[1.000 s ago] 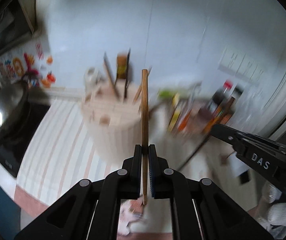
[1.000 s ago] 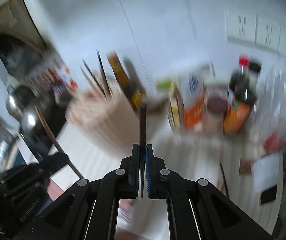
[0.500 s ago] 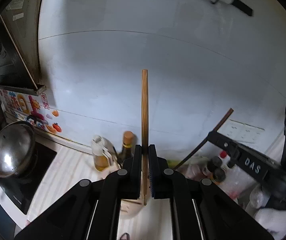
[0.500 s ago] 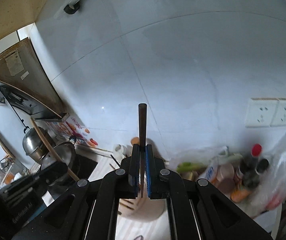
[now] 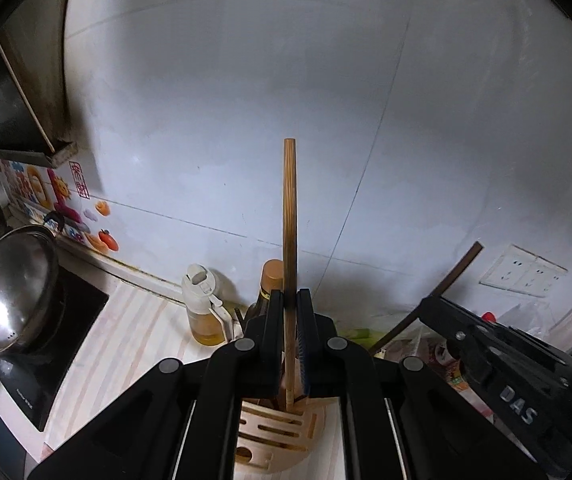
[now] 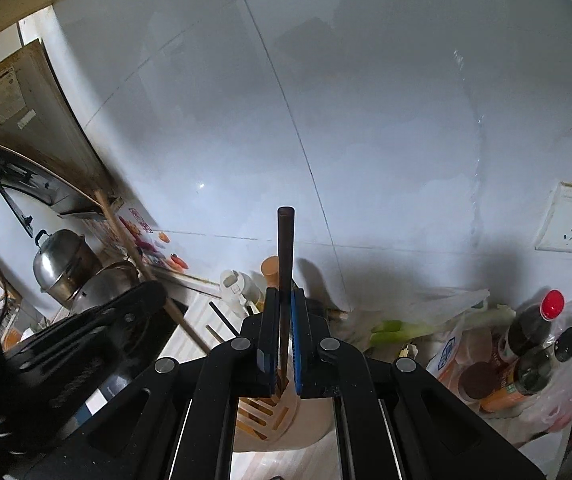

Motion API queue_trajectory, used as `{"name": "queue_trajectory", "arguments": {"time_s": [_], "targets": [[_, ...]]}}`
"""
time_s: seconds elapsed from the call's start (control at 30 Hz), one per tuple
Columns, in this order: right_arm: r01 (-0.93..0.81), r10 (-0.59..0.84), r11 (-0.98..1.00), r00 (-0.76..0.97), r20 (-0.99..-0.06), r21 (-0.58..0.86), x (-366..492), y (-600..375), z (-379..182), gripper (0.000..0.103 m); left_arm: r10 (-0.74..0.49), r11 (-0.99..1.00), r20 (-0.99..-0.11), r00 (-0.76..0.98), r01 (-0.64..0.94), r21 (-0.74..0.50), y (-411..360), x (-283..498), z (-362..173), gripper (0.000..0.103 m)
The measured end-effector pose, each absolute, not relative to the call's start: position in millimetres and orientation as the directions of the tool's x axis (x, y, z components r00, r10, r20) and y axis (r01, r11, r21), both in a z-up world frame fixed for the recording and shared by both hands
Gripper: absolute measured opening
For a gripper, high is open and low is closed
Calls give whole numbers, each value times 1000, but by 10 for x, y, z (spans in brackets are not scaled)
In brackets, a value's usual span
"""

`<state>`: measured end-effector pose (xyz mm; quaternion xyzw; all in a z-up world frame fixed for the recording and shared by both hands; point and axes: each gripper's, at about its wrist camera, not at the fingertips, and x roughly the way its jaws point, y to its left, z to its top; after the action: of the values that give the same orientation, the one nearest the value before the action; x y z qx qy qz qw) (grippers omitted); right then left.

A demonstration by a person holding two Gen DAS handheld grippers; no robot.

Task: Organize utensils
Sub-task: 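Lower both chopsticks into the cream holder and open both tools, then move both open tools back down to the remaining chopsticks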

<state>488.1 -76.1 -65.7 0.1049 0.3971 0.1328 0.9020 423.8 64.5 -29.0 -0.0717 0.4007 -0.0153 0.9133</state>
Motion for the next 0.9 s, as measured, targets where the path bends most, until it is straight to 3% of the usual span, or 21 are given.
{"name": "queue_trajectory", "arguments": {"time_s": [0.3, 0.53, 0.57, 0.6, 0.63, 0.67, 0.7, 0.83, 0.9], "targets": [[-156, 323, 944, 602, -730, 289, 4961, -720, -822, 6, -113, 987, -775, 622, -17, -157, 619, 4426, -590, 4], [-176, 370, 929, 511, -776, 327, 5056, -701, -994, 7, -200, 966, -812, 549, -27, -256, 779, 4416, -631, 9], [-176, 383, 923, 497, -779, 342, 5068, -708, -1010, 13, -199, 965, -806, 557, -32, -259, 803, 4383, -595, 12], [-174, 397, 917, 488, -777, 359, 5072, -730, -1017, 32, -188, 967, -801, 569, -35, -252, 819, 4344, -554, 18], [-164, 403, 914, 489, -773, 372, 5065, -764, -1015, 40, -162, 971, -797, 582, -49, -233, 855, 4294, -504, 42], [-153, 407, 911, 495, -768, 384, 5052, -802, -1007, 50, -137, 974, -792, 595, -64, -217, 894, 4235, -458, 76], [-144, 411, 908, 501, -762, 395, 5028, -850, -997, 50, -116, 976, -782, 612, -77, -205, 930, 4170, -418, 87], [-97, 387, 913, 519, -762, 397, 4880, -1025, -984, 50, -58, 982, -765, 642, -101, -160, 1005, 3935, -374, 90], [-66, 352, 924, 531, -771, 377, 4770, -1119, -993, 54, -26, 986, -756, 655, -106, -125, 990, 3781, -405, 100]]}}
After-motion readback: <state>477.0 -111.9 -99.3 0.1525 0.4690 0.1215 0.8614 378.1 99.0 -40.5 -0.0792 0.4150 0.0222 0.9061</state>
